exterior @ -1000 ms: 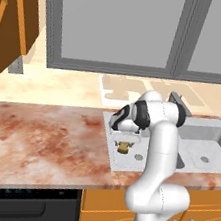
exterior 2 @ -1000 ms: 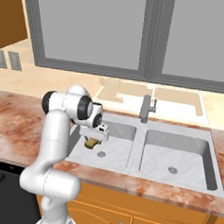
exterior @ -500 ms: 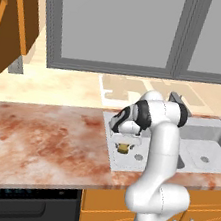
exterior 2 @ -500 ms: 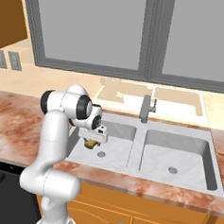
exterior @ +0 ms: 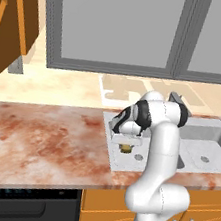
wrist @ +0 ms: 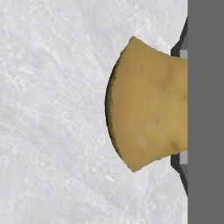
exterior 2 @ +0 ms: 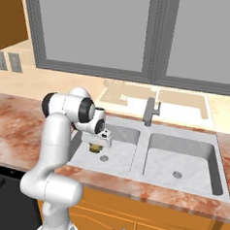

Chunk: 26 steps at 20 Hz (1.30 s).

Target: Pick up the sponge and bar soap from the sink, and place them back in the cabinet, and close the cabinet doors.

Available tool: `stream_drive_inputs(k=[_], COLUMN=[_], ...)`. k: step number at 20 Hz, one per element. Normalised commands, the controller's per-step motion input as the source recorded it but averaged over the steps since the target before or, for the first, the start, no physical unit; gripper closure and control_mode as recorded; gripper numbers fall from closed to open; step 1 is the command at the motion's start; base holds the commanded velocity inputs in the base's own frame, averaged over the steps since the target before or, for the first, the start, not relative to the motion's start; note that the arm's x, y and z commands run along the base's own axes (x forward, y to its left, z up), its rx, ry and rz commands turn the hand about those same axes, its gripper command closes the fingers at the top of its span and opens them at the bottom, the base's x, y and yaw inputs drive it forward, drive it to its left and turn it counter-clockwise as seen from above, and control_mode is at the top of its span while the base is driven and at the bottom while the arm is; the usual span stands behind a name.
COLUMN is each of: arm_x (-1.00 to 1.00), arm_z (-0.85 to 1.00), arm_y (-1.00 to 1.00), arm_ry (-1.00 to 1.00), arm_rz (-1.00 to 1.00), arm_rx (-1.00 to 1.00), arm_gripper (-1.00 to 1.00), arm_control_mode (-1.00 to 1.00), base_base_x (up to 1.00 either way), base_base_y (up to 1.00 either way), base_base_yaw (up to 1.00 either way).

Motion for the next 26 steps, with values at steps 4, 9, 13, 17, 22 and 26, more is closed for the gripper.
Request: stream_drive_inputs(k=[4, 9, 13, 17, 22, 26], arm_x=[0.02, -0.02, -0.15, -0.25, -0.26, -0.34], arm_z=[-0.07, 0.15, 0.27, 0.26, 0.30, 0.38], arm_y=[0.00, 0.00, -0.01, -0.16, -0.16, -0.11], arm_ry=[-0.01, -0.09, -0.13, -0.15, -0.17, -0.14], arm_rz=[0.00, 0.01, 0.01, 0.01, 0.00, 0.00], arm_rx=[0.00, 0.00, 0.00, 0.01, 0.00, 0.00], arm_gripper=[1.00, 1.00, 1.00, 1.00, 1.00, 1.00], arm_control_mode=[-1.00, -1.00, -1.00, -1.00, -1.00, -1.00], base_base_x=[0.00, 0.00, 0.00, 0.00, 0.00, 0.00], base_base_y=[0.00, 0.00, 0.00, 0.00, 0.00, 0.00], base_base_yaw=[0.00, 0.00, 0.00, 0.00, 0.00, 0.00])
